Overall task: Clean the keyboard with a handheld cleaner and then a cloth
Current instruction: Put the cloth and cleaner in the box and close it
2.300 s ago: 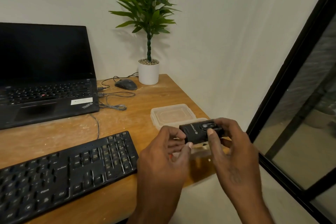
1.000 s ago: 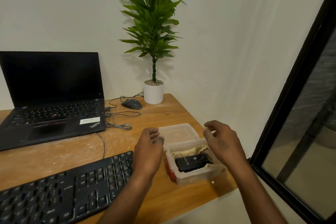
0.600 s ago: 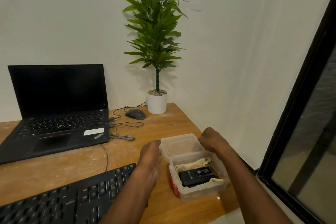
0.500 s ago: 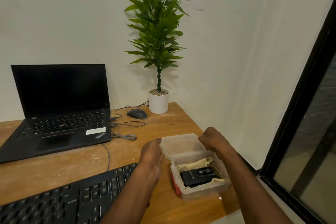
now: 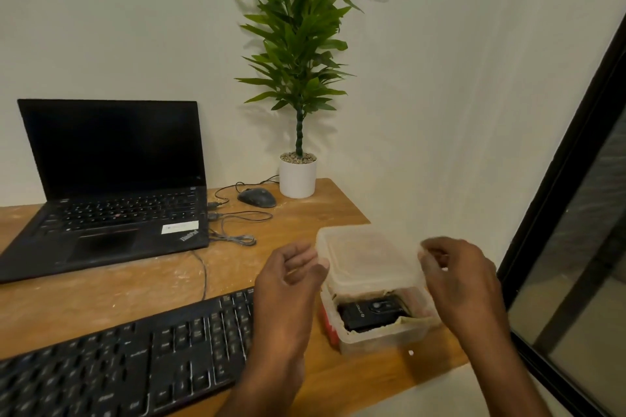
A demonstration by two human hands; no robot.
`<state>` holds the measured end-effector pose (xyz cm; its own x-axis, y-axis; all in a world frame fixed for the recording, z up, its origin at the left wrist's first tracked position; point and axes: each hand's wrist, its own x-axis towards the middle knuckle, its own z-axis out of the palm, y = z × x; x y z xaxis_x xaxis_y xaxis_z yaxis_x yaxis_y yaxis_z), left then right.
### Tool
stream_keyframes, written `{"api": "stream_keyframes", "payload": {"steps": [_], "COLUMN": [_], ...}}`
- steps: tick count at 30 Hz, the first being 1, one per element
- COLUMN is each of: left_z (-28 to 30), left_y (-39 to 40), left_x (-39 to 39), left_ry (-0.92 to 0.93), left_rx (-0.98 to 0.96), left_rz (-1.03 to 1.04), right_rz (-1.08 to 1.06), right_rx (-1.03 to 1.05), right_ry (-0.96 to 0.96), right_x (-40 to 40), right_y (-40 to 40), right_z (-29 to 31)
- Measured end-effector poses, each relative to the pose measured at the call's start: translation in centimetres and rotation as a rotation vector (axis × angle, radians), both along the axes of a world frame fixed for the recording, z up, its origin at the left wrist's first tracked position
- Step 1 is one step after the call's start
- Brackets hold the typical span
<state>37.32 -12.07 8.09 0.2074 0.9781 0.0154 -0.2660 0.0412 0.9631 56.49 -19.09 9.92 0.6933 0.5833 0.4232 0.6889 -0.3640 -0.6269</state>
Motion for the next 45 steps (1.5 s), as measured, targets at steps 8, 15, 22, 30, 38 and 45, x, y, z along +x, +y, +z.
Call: {"api": "stream_keyframes", "payload": {"steps": [8, 15, 22, 30, 38, 45], "left_z": [-4.4, -4.8, -4.8, -5.0, -5.3, -4.7], "left_y": [-2.8, -2.2, -1.8, -1.1, -0.5, -0.5], "left_x": [-0.1, 0.3, 1.1, 1.3, 1.3, 1.0], "left_ry": [0.154, 0.127, 0.097, 0.115, 0.095, 0.228], "left_rx": [-0.045, -0.071, -0.091, -0.152, -0.194, -0.132], "left_rz": [-0.023, -0.018, -0.093, -0.111, -0.167, -0.235], "right_rz": [-0.083, -0.061, -0.016, 0.002, 0.081, 0.211], "right_rx": [-0.072, -0.065, -0.041, -0.092, 0.044, 0.024], "right_ry": [0.043, 0.037, 0.004, 0.012, 0.31, 0.798], "right_x": [-0.4, -0.1, 0.4, 1.2, 2.6, 4.7], "right_y": [-2.6, -2.0, -1.4, -0.9, -1.1, -1.4], "right_z": [-4.8, -5.3, -5.1, -5.3, -5.4, -5.2]}}
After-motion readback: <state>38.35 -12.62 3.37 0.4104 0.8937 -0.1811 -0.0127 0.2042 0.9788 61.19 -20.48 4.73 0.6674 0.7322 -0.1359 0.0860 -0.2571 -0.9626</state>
